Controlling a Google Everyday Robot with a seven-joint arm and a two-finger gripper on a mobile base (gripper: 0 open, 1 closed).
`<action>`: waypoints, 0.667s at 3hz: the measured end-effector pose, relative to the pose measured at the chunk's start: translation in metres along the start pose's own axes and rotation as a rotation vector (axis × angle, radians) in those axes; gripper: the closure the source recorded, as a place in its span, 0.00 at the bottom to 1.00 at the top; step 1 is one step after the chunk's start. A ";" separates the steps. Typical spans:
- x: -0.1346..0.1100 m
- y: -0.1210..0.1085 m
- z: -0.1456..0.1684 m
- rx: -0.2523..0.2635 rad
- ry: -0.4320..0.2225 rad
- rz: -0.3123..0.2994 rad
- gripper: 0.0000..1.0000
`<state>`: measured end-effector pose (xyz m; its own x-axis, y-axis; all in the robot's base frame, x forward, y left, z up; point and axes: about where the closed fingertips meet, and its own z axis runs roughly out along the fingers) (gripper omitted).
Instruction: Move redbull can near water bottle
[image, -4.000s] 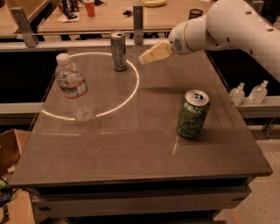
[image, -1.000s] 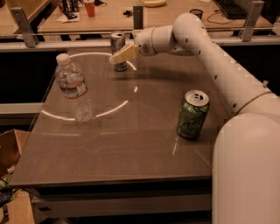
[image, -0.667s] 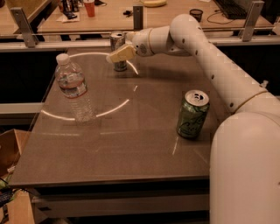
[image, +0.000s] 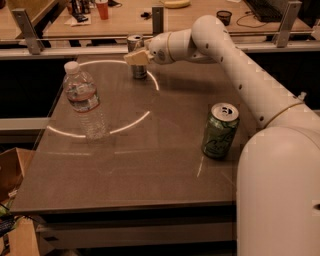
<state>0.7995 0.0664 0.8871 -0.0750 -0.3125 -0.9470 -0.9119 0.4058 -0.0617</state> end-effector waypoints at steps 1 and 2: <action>-0.003 0.012 -0.011 -0.017 0.034 0.002 0.86; -0.021 0.043 -0.026 -0.030 0.050 -0.036 1.00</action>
Offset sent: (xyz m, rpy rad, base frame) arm -0.1135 0.0182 0.0434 -0.1158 -0.0116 0.0941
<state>0.7510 0.0682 0.9124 -0.0614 -0.3694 -0.9272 -0.9260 0.3677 -0.0852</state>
